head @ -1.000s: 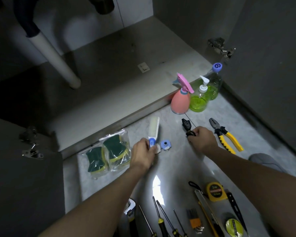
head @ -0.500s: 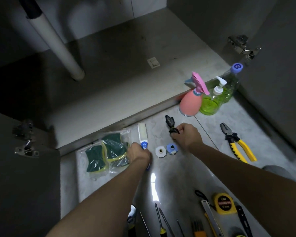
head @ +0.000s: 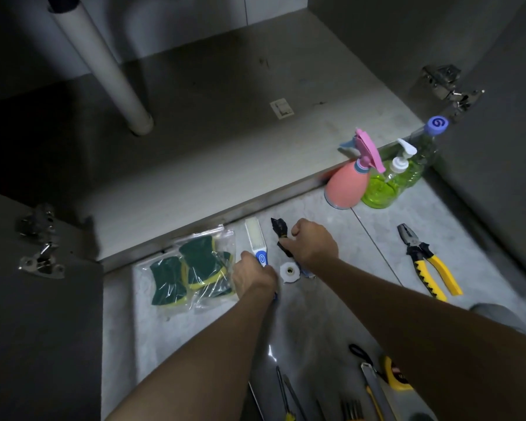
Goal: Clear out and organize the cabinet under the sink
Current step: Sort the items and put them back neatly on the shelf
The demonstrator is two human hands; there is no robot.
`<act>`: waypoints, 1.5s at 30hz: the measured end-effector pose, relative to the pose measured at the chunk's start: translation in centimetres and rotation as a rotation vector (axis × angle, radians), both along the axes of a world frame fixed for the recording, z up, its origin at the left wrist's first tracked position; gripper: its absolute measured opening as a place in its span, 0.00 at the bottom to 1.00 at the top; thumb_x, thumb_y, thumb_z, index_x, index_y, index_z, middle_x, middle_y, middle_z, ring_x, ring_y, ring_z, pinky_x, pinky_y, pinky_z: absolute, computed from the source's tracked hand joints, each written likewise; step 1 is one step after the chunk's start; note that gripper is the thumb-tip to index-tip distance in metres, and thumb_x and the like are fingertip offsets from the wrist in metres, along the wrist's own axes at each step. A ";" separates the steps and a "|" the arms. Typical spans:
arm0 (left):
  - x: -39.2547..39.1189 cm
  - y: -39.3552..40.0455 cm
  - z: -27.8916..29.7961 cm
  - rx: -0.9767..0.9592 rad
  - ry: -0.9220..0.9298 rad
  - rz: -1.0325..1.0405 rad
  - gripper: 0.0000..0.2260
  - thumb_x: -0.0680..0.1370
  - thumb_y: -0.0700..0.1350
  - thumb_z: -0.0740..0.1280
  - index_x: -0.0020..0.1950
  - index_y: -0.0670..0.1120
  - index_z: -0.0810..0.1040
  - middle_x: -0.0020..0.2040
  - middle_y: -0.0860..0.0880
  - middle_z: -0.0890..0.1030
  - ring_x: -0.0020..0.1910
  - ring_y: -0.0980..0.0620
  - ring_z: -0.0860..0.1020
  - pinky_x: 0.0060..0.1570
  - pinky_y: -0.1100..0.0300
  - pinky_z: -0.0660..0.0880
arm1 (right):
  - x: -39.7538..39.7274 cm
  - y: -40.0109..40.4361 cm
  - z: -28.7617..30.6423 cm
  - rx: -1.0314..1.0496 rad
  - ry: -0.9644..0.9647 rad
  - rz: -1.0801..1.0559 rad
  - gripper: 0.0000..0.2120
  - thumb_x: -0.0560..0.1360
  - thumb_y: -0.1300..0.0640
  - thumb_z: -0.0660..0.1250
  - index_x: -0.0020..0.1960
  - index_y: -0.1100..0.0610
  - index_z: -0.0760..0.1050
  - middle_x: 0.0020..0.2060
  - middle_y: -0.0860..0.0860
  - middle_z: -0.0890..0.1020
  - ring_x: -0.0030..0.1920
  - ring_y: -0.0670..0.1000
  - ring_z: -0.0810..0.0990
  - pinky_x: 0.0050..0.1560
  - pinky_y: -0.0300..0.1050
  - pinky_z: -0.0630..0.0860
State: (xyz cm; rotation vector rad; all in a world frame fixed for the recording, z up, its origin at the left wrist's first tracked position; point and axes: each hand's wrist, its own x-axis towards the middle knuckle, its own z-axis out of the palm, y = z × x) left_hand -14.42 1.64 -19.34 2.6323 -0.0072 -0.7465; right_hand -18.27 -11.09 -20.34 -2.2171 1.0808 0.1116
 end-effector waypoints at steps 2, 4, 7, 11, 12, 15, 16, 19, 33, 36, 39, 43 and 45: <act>-0.4 -0.2 0.5 -0.019 -0.033 -0.021 0.13 0.77 0.44 0.69 0.58 0.43 0.72 0.55 0.43 0.79 0.54 0.43 0.78 0.54 0.51 0.76 | -1.2 -0.3 0.4 -0.036 -0.116 -0.018 0.07 0.76 0.49 0.67 0.47 0.53 0.74 0.40 0.49 0.78 0.43 0.51 0.77 0.40 0.48 0.76; -1.1 -0.4 1.3 -0.052 -0.079 -0.029 0.12 0.78 0.42 0.66 0.60 0.42 0.70 0.57 0.42 0.76 0.55 0.41 0.77 0.51 0.51 0.74 | -3.3 -0.8 0.6 -0.058 -0.210 0.003 0.06 0.74 0.58 0.64 0.51 0.54 0.75 0.46 0.49 0.79 0.50 0.51 0.75 0.44 0.48 0.73; -2.7 -0.1 2.1 -0.083 -0.145 -0.170 0.10 0.80 0.40 0.63 0.60 0.44 0.68 0.59 0.43 0.72 0.53 0.41 0.77 0.49 0.49 0.74 | -7.2 -0.9 0.8 -0.009 -0.251 0.168 0.19 0.64 0.59 0.64 0.54 0.52 0.75 0.50 0.45 0.77 0.53 0.48 0.73 0.43 0.45 0.69; -4.2 0.7 2.0 -0.078 -0.177 -0.547 0.15 0.78 0.40 0.63 0.64 0.48 0.67 0.62 0.46 0.68 0.54 0.43 0.76 0.51 0.49 0.76 | -10.3 -0.5 -0.4 -0.140 -0.125 0.608 0.27 0.66 0.59 0.68 0.65 0.53 0.73 0.59 0.48 0.74 0.55 0.51 0.73 0.47 0.46 0.72; -4.4 0.8 1.8 -0.056 -0.162 -0.624 0.17 0.78 0.41 0.63 0.66 0.48 0.67 0.63 0.46 0.67 0.56 0.42 0.75 0.50 0.50 0.75 | -10.6 -0.5 -0.9 -0.192 -0.109 0.605 0.25 0.69 0.57 0.69 0.66 0.53 0.73 0.60 0.49 0.75 0.55 0.52 0.73 0.48 0.46 0.72; -4.9 0.9 1.5 -0.052 -0.134 -0.678 0.17 0.78 0.43 0.64 0.67 0.47 0.67 0.64 0.46 0.66 0.56 0.42 0.75 0.51 0.48 0.76 | -11.4 -1.0 -1.2 -0.219 -0.103 0.458 0.13 0.74 0.55 0.69 0.58 0.54 0.75 0.51 0.51 0.77 0.51 0.54 0.75 0.44 0.46 0.69; -5.0 0.9 1.4 -0.064 -0.138 -0.673 0.16 0.79 0.43 0.64 0.65 0.47 0.68 0.63 0.46 0.66 0.55 0.42 0.75 0.51 0.47 0.76 | -11.9 -1.6 -1.1 -0.225 -0.085 0.450 0.12 0.73 0.57 0.68 0.56 0.54 0.75 0.50 0.51 0.77 0.50 0.55 0.75 0.43 0.45 0.67; -5.2 0.3 0.8 -0.112 -0.134 -0.691 0.11 0.80 0.43 0.63 0.62 0.47 0.70 0.62 0.46 0.67 0.54 0.40 0.76 0.52 0.46 0.76 | -14.3 -3.7 -0.6 -0.278 -0.052 0.408 0.12 0.71 0.65 0.64 0.53 0.56 0.75 0.46 0.52 0.77 0.47 0.56 0.75 0.40 0.48 0.68; -8.2 -5.3 -0.8 -0.274 -0.069 -0.637 0.09 0.76 0.47 0.69 0.52 0.50 0.71 0.53 0.51 0.71 0.48 0.48 0.75 0.50 0.52 0.75 | -22.1 -11.4 0.1 -0.196 0.325 -0.290 0.30 0.71 0.44 0.73 0.66 0.57 0.69 0.60 0.58 0.70 0.61 0.61 0.70 0.49 0.54 0.73; -8.4 -5.2 0.0 -0.242 -0.034 -0.624 0.09 0.76 0.47 0.68 0.52 0.50 0.71 0.54 0.50 0.73 0.49 0.47 0.75 0.50 0.52 0.75 | -21.9 -12.1 0.7 -0.086 0.324 -0.295 0.27 0.69 0.43 0.74 0.59 0.58 0.72 0.55 0.57 0.73 0.55 0.61 0.75 0.45 0.50 0.72; -8.4 -4.4 1.7 -0.178 -0.037 -0.625 0.11 0.74 0.43 0.68 0.55 0.49 0.73 0.57 0.47 0.74 0.56 0.44 0.75 0.56 0.51 0.73 | -20.5 -11.8 2.3 0.173 0.202 -0.518 0.22 0.64 0.47 0.77 0.49 0.60 0.77 0.46 0.56 0.79 0.47 0.59 0.80 0.40 0.47 0.73; -8.0 -1.1 4.2 -0.181 -0.073 -0.609 0.13 0.75 0.42 0.66 0.59 0.49 0.73 0.61 0.47 0.75 0.60 0.45 0.75 0.57 0.52 0.73 | -18.7 -9.4 3.9 0.366 -0.102 -0.701 0.13 0.64 0.55 0.77 0.43 0.60 0.77 0.34 0.53 0.78 0.38 0.56 0.79 0.31 0.42 0.71; -8.2 1.7 5.2 -0.168 -0.080 -0.597 0.12 0.76 0.42 0.65 0.60 0.49 0.73 0.61 0.47 0.76 0.58 0.44 0.76 0.56 0.53 0.74 | -18.3 -7.4 4.9 0.384 -0.156 -0.718 0.12 0.65 0.53 0.76 0.39 0.59 0.76 0.30 0.52 0.76 0.34 0.55 0.76 0.30 0.42 0.69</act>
